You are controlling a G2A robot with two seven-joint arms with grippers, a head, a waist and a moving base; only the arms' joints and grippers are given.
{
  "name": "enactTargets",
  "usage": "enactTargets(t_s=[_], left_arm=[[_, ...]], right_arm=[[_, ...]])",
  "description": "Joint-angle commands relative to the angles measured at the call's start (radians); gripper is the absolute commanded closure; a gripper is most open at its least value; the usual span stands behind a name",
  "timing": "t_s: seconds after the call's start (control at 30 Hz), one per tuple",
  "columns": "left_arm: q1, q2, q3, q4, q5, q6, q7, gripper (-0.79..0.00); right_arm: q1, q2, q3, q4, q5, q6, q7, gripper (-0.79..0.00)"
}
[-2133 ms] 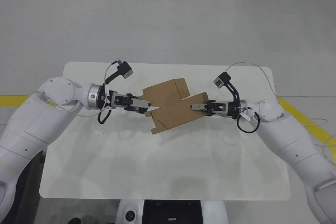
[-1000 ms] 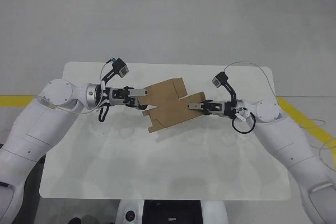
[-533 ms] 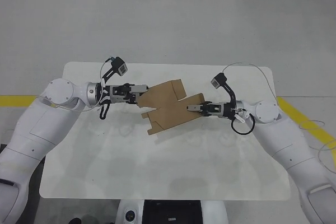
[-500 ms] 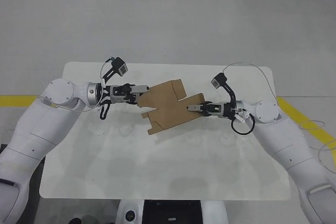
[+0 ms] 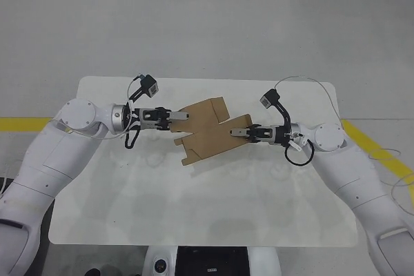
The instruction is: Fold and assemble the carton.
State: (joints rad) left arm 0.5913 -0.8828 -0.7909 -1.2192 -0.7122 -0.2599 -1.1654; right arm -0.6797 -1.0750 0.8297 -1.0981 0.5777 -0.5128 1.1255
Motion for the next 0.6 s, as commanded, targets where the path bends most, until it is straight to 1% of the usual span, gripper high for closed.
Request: enactTargets(t_s=[0.0, 0.1, 0.2, 0.3, 0.33, 0.4, 0.43, 0.57], left_arm=[[0.002, -0.003, -0.002, 0.006, 0.007, 0.003, -0.003, -0.286], [0.002, -0.008, -0.004, 0.013, 0.023, 0.008, -0.009, -0.28], [0.002, -0.012, -0.006, 0.02, 0.038, 0.015, -0.009, -0.256], [0.003, -0.016, -0.01, 0.026, 0.056, 0.018, -0.007, -0.182], [0.005, -0.017, -0.011, 0.029, 0.057, 0.018, -0.008, -0.145], [0.007, -0.02, -0.015, 0.034, 0.059, 0.019, -0.009, -0.028], [0.008, -0.021, -0.017, 0.036, 0.059, 0.02, -0.009, 0.0], [0.01, -0.026, -0.025, 0.041, 0.062, 0.021, -0.014, 0.0]], right_arm=[[-0.002, -0.001, 0.004, 0.0, -0.003, 0.002, 0.001, 0.0], [-0.004, -0.003, 0.008, -0.001, -0.01, 0.006, 0.004, 0.0], [-0.005, -0.006, 0.013, 0.0, -0.014, 0.007, 0.006, 0.0], [-0.008, -0.008, 0.018, -0.001, -0.018, 0.009, 0.006, 0.0], [-0.008, -0.009, 0.02, -0.001, -0.02, 0.008, 0.006, 0.0], [-0.009, -0.01, 0.024, -0.001, -0.024, 0.008, 0.008, 0.0], [-0.009, -0.01, 0.026, -0.001, -0.027, 0.008, 0.009, 0.0], [-0.012, -0.013, 0.032, -0.002, -0.032, 0.009, 0.013, 0.0]])
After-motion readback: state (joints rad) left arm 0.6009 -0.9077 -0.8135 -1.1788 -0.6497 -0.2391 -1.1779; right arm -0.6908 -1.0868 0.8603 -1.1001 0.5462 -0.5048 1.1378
